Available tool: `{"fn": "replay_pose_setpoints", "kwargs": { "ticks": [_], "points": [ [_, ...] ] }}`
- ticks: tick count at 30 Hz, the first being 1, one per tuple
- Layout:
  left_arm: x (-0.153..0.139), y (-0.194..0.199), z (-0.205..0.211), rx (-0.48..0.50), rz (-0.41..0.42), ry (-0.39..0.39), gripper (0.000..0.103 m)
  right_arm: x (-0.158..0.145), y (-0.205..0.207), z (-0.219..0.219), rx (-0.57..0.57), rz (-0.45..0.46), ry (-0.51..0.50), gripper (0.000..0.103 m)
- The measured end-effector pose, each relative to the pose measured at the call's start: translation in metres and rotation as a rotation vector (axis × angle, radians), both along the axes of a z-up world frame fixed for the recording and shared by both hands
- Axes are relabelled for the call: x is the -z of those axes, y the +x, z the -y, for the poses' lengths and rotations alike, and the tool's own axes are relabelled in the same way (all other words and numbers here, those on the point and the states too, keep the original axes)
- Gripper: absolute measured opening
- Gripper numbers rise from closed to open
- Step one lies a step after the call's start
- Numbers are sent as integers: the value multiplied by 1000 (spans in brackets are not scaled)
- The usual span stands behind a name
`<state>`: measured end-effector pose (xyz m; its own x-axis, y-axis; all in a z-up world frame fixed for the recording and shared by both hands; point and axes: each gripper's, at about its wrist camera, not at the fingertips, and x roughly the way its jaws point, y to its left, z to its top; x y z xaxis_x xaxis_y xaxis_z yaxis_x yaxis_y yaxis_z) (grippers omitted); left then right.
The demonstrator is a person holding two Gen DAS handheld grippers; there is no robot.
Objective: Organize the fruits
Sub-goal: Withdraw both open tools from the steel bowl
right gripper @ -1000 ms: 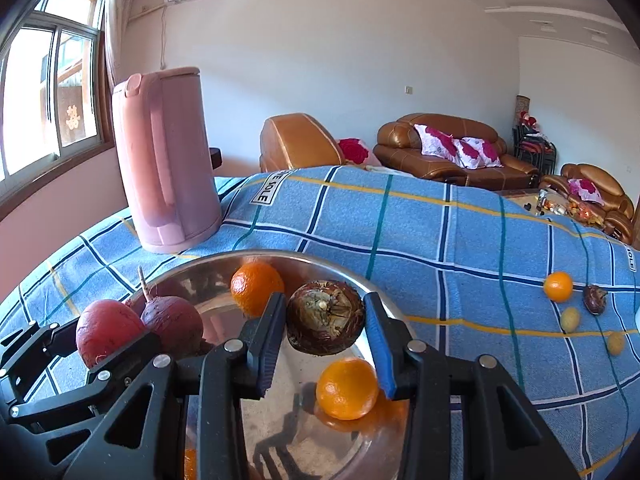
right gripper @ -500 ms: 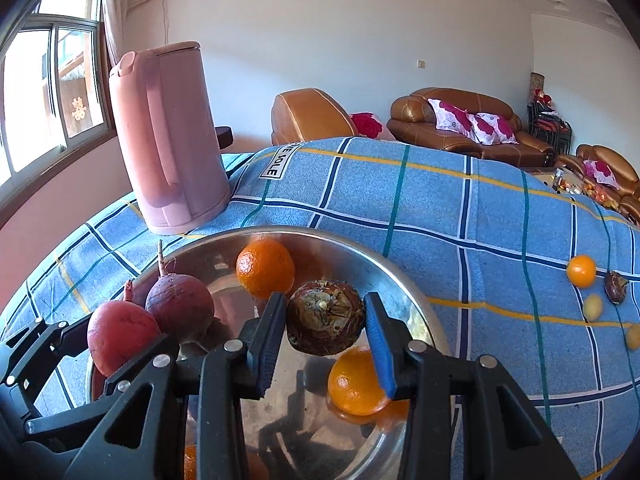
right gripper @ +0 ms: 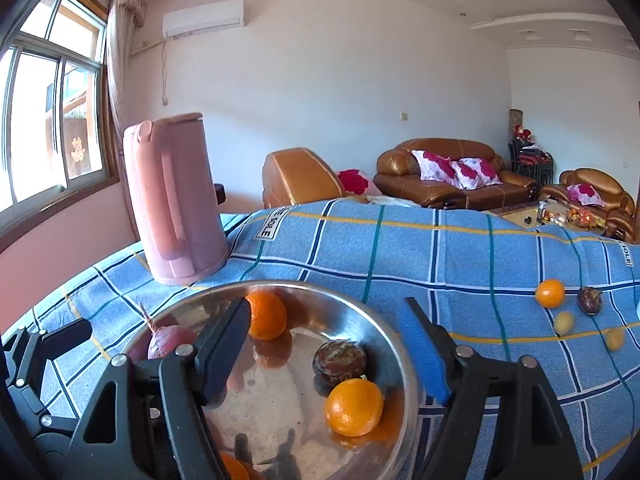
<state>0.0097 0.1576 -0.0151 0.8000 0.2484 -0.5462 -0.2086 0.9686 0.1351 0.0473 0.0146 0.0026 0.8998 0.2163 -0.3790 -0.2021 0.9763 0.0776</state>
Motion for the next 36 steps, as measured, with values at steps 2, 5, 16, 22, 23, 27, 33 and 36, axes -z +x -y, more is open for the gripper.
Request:
{"fn": "replay_pose_setpoints", "kwargs": {
  "ticks": [2,5,16,22,23,27,33,36],
  "points": [
    [-1,0,-2,-16,4,-3,103,-2,-4,7,28,23,17,84],
    [-1,-3,-4,-37,14,-11,103,-5,-7,18,106,57,9,84],
    [-7,-16,12,-48,65,16,103,-7,-12,35,194,77,-57,84],
    [-9,-21,28,-29,93,22,103,-6,-18,57,219,69,-55,84],
    [-9,-21,32,-24,96,27,103,-6,-20,60,221,70,-62,84],
    [-12,-25,53,11,114,55,103,-7,-25,73,228,81,-89,84],
    [-13,-30,87,76,138,98,103,-7,-28,101,256,70,-102,84],
    [-15,-30,104,106,145,105,103,-8,-31,117,281,68,-105,84]
  ]
}}
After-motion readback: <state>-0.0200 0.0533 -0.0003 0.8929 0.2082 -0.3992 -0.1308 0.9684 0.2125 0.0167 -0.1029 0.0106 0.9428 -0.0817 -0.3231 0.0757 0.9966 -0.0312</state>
